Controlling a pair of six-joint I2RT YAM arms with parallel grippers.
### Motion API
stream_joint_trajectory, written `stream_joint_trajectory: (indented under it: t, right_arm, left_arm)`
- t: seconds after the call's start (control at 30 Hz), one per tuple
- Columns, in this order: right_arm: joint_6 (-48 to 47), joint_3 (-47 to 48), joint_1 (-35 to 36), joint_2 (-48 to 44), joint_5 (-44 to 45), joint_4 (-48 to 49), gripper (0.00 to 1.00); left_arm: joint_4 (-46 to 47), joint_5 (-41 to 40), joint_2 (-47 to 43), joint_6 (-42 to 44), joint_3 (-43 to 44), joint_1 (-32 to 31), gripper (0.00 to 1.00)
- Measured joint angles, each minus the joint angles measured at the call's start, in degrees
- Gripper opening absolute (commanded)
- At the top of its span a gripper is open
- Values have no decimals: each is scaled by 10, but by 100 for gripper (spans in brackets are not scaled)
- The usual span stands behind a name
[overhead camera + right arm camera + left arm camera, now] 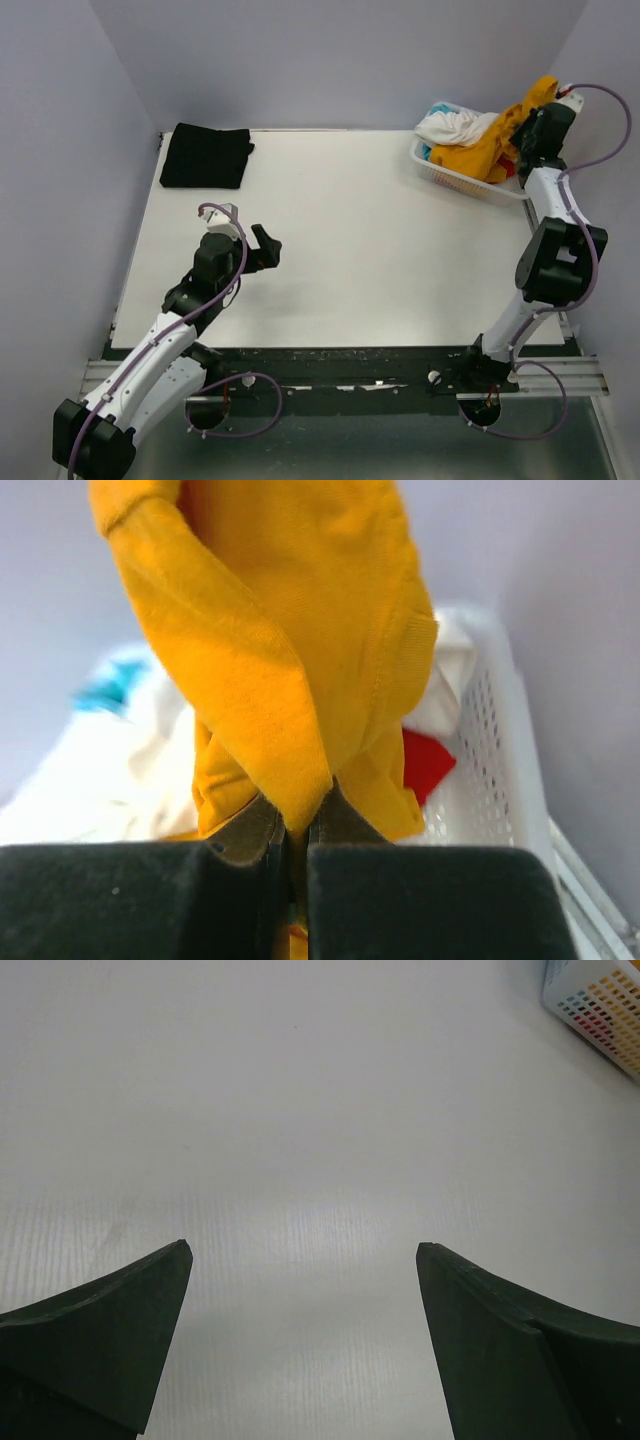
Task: Fold and stack the t-shirts
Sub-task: Grab crumpled tshirt from bin with the right arm, then move the tshirt to the center of the board
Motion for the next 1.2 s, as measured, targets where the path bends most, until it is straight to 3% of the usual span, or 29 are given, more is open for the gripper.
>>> stream_joint_trajectory:
  t: [0.23, 0.53, 0.7, 0.93, 1.07, 1.2]
  right_arm:
    - [37, 5, 0, -156, -8, 40, 1]
    - [110, 97, 0, -218, -50, 58, 1]
    - [181, 179, 0, -220, -122, 62, 1]
    - [336, 245, 2, -220, -287, 97, 1]
    - [395, 247, 40, -221, -351, 110, 1]
    - [398, 209, 134, -241, -368, 100, 1]
  left_arm:
    - [-3, 0, -9, 0, 0, 0, 99]
    - [-9, 1, -31, -3, 0, 0, 98]
    - [-10, 1, -38, -3, 0, 0, 98]
    - [-11, 2, -60, -5, 0, 0, 99]
    - [-11, 8, -62, -11, 0, 0, 99]
    - [-12, 17, -62, -19, 0, 0, 99]
